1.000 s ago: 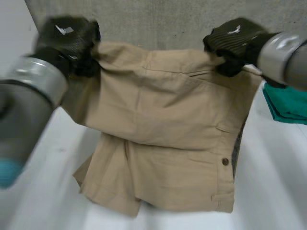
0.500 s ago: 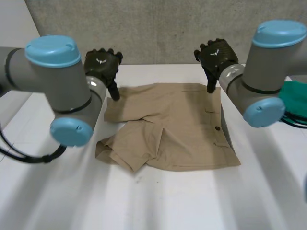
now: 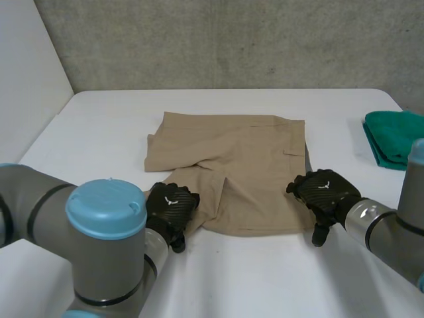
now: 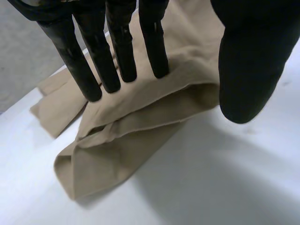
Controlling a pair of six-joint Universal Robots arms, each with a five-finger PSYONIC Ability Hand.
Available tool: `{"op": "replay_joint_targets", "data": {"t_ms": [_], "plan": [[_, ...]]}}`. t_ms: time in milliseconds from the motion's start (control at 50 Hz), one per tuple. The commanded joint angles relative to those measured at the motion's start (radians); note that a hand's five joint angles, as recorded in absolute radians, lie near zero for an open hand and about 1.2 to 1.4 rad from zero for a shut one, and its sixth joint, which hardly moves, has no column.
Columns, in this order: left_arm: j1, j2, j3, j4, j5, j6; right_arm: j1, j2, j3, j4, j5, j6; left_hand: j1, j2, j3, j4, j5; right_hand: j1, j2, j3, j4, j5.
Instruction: Fold the laundry.
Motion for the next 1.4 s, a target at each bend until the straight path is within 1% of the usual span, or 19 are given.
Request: {"op": "replay_joint_targets", "data": {"t_ms": [20,60,80,140,240,480,560,580,600,620,640,660,760,840,980,1020,1100,1260,1400], "plan": [[0.052,-0.098,0.037,0.061,-0.098,0.009,-0.014,0.077,0.027,-0.127,0.0,0.004,0.426,0.441,0.44,0.437,0.437,0.254,0.203,0.205,0.219,0.191],[0.055,-0.104,0.043,0.062,-0.101,0.009,-0.018,0.086,0.023,-0.141,0.0,0.004,0.539,0.554,0.553,0.549,0.55,0.298,0.247,0.249,0.264,0.235],[0.059,-0.106,0.048,0.065,-0.103,0.009,-0.027,0.094,0.018,-0.152,0.0,0.004,0.664,0.679,0.678,0.675,0.675,0.371,0.32,0.322,0.336,0.308],[0.069,-0.106,0.051,0.067,-0.103,0.007,-0.037,0.105,0.012,-0.161,-0.003,0.004,0.83,0.844,0.843,0.84,0.84,0.512,0.461,0.463,0.478,0.449],[0.112,-0.096,0.051,0.065,-0.103,0.009,-0.047,0.118,0.0,-0.167,0.003,0.004,0.853,0.868,0.867,0.864,0.864,1.186,1.135,1.137,1.151,1.122],[0.227,-0.011,0.039,0.059,-0.093,0.009,-0.072,0.063,0.012,-0.16,0.012,-0.006,0.853,0.868,0.867,0.864,0.864,1.187,1.136,1.138,1.152,1.124],[0.256,0.011,0.039,0.058,-0.084,0.007,-0.072,0.025,0.015,-0.094,0.012,-0.004,0.853,0.868,0.867,0.864,0.864,1.187,1.136,1.138,1.152,1.124],[0.266,0.025,0.037,0.056,-0.069,0.006,-0.07,0.017,0.013,-0.079,0.011,-0.003,0.81,0.825,0.824,0.82,0.821,1.187,1.136,1.138,1.152,1.124],[0.267,0.029,0.037,0.055,-0.061,0.006,-0.069,0.008,0.01,-0.065,0.009,0.002,0.682,0.696,0.695,0.692,0.693,1.187,1.136,1.138,1.152,1.124],[0.269,0.037,0.037,0.055,-0.049,0.006,-0.069,-0.013,0.006,-0.04,0.005,0.007,0.491,0.506,0.505,0.502,0.502,1.187,1.136,1.138,1.152,1.124],[0.267,0.052,0.036,0.053,-0.022,0.006,-0.069,-0.02,0.006,-0.034,0.002,0.008,0.115,0.129,0.128,0.125,0.125,1.187,1.136,1.138,1.152,1.124],[0.267,0.064,0.033,0.048,-0.003,0.006,-0.067,-0.023,0.006,-0.031,0.0,0.01,-0.002,0.012,0.011,0.008,0.008,1.187,1.136,1.138,1.152,1.124],[0.26,0.172,-0.028,0.027,0.063,-0.005,-0.064,-0.021,-0.006,-0.031,0.012,0.045,-0.062,-0.048,-0.049,-0.052,-0.051,1.187,1.136,1.138,1.152,1.124],[0.252,0.25,-0.1,0.025,0.08,-0.005,-0.063,0.008,-0.016,-0.028,0.015,0.091,-0.042,-0.027,-0.028,-0.032,-0.031,1.187,1.136,1.138,1.152,1.124],[0.158,0.308,-0.199,0.018,0.126,0.0,-0.069,0.014,-0.019,-0.026,0.011,0.106,0.081,0.096,0.095,0.092,0.092,1.187,1.136,1.138,1.152,1.124],[0.128,0.301,-0.228,0.015,0.14,0.0,-0.07,0.014,-0.019,-0.028,0.008,0.106,0.079,0.093,0.092,0.089,0.089,1.187,1.136,1.138,1.152,1.124],[0.108,0.263,-0.248,0.016,0.141,-0.005,-0.067,0.014,-0.016,-0.029,0.008,0.106,0.052,0.067,0.066,0.062,0.063,1.187,1.136,1.138,1.152,1.124],[0.103,0.074,-0.179,0.03,0.132,-0.007,-0.063,0.014,-0.005,-0.031,0.008,0.105,-0.083,-0.068,-0.069,-0.073,-0.072,1.187,1.136,1.138,1.152,1.124],[0.106,-0.014,-0.099,0.071,0.068,-0.008,-0.061,0.014,0.003,-0.031,0.005,0.106,-0.065,-0.051,-0.052,-0.055,-0.055,1.187,1.136,1.138,1.152,1.124]]}}
